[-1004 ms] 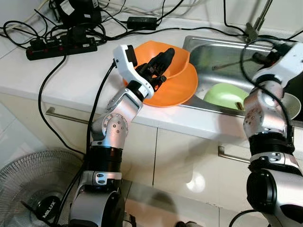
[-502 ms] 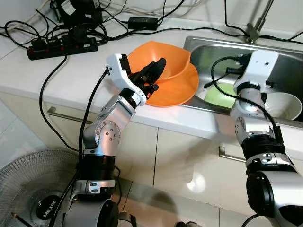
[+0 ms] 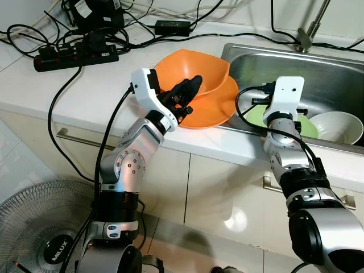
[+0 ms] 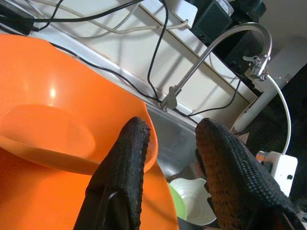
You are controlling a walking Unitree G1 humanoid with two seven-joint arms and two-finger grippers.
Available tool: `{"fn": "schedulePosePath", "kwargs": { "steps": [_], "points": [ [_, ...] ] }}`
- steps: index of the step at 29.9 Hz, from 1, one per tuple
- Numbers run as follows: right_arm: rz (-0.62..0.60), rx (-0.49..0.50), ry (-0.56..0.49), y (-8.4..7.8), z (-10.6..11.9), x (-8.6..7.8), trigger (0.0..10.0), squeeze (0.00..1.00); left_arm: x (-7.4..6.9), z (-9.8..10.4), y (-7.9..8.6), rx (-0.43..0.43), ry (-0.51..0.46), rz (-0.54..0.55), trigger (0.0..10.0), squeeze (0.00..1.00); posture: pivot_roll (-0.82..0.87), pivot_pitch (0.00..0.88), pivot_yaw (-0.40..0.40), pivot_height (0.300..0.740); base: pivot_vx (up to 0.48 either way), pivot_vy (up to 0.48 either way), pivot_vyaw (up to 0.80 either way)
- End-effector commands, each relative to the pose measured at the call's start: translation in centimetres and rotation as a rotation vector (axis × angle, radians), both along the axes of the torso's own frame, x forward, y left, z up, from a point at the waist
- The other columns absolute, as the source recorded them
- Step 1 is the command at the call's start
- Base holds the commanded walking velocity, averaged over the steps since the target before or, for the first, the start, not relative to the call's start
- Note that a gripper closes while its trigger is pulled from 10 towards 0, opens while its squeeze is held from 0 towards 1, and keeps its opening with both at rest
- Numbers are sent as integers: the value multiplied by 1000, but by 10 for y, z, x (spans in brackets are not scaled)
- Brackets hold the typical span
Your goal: Kitchen organization
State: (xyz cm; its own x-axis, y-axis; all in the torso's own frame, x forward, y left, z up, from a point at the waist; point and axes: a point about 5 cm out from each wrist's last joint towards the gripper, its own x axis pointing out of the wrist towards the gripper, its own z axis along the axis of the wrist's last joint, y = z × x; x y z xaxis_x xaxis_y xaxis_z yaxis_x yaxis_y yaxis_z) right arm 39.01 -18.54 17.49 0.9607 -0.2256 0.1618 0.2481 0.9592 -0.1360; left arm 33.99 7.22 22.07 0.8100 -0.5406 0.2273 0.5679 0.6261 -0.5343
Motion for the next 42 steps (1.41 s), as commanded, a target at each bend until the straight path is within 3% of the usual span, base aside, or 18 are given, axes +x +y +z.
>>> {"fn": "schedulePosePath", "kwargs": {
  "steps": [1,3,11,12,22,27,31,36,37,42],
  "points": [
    [21,0,-1,3,0,1,10000,941,-2,1,0,14,-1,5,10000,0,124,57,36,740,0,0,0],
    [25,0,0,3,-1,1,10000,1000,-2,1,0,13,0,7,10000,0,125,59,35,740,0,0,0],
    [32,-1,4,5,-2,0,10000,1000,-2,0,1,11,5,11,10000,0,124,63,37,740,0,0,0],
    [33,-2,3,5,-2,0,10000,0,-2,0,1,12,6,12,10000,0,125,66,38,740,0,0,0],
    [49,13,-55,7,8,1,10000,0,3,5,6,29,-13,53,10000,0,128,71,40,740,0,0,0],
    [98,27,-105,14,16,1,10000,0,19,24,25,13,-50,153,10000,0,130,70,46,740,0,0,0],
    [127,38,-144,19,23,0,10000,0,31,41,45,49,-99,229,10000,0,126,70,48,740,0,0,0],
    [131,41,-164,18,28,0,10000,0,45,43,68,87,-51,342,10000,0,124,70,52,740,0,0,0],
    [132,41,-167,18,29,0,10000,0,47,43,72,86,-42,358,10000,1000,123,70,53,740,0,0,0],
    [130,43,-170,15,30,-1,10000,0,58,46,89,133,5,421,10000,1000,124,68,54,740,0,0,0]
  ]
}}
